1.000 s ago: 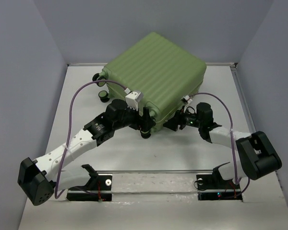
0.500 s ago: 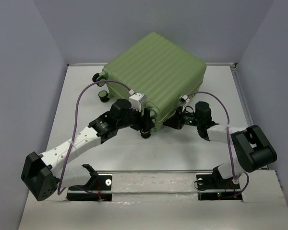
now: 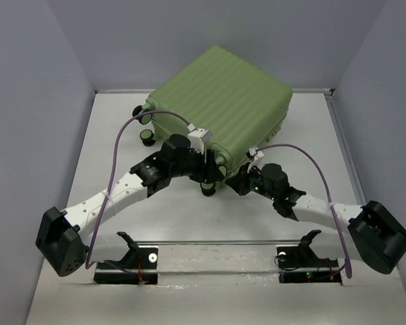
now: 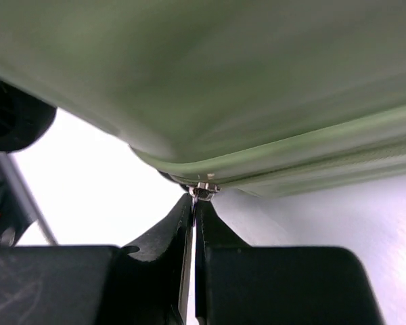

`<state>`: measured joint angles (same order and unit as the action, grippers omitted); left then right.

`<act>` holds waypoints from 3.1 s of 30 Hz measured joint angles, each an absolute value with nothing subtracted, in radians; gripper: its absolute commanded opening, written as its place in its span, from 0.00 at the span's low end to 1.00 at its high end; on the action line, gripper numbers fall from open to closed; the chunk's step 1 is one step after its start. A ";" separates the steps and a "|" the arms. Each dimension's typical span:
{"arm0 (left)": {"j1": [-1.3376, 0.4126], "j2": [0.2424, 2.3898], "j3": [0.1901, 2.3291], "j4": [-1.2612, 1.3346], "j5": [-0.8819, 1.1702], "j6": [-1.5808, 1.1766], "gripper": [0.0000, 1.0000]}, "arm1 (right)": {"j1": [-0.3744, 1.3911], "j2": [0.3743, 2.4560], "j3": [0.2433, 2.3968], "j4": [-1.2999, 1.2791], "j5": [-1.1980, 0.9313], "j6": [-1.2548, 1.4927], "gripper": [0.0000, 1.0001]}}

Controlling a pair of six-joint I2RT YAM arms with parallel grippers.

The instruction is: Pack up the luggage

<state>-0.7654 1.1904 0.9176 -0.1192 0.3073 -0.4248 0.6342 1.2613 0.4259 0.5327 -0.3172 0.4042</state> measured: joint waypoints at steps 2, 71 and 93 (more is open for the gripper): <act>-0.769 1.227 0.953 -0.120 0.334 -0.456 0.06 | 0.731 1.205 0.406 0.500 -0.152 0.424 0.07; -0.085 1.645 1.411 -0.336 0.136 0.126 0.54 | 1.130 1.524 0.226 1.285 0.528 0.685 0.07; -0.325 1.414 1.177 -0.258 -0.078 0.032 0.06 | 1.005 1.058 0.224 0.667 0.430 0.625 0.07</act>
